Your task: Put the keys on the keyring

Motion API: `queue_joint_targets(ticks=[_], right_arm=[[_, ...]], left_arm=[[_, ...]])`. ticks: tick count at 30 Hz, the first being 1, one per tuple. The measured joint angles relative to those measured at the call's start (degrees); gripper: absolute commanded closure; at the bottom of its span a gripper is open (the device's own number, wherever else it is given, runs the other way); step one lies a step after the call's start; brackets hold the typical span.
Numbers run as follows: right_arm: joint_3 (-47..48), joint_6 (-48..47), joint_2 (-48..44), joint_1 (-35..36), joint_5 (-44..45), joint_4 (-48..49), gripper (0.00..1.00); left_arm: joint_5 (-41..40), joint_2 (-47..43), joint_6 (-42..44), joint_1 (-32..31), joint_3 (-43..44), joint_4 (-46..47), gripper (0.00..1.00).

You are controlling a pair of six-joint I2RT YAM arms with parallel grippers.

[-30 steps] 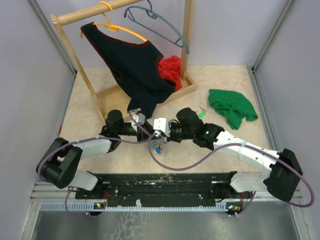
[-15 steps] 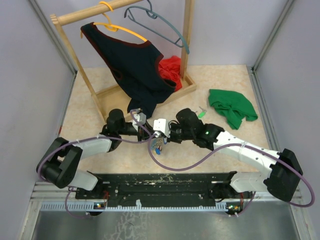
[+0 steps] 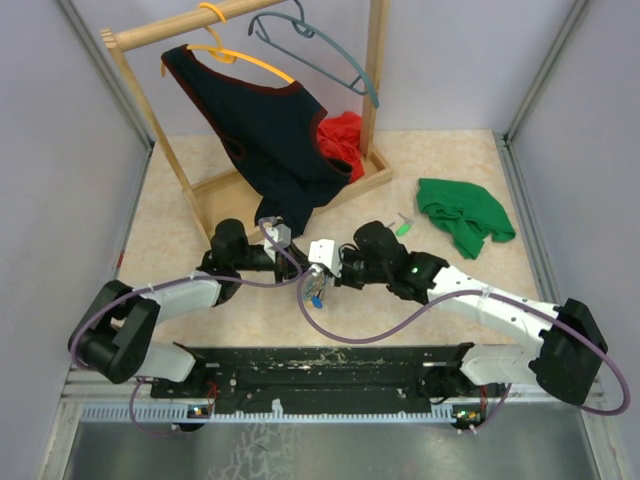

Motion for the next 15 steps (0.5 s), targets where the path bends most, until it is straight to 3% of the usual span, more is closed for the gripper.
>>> queue_joint_targets(ticks=[15], right_arm=[[-1.51,2.01,0.74,-0.07,-2.21,3.48,1.0]], left_arm=[[-1.2,-0.66,-2.47,0.04,-1.25,1.7,1.0]])
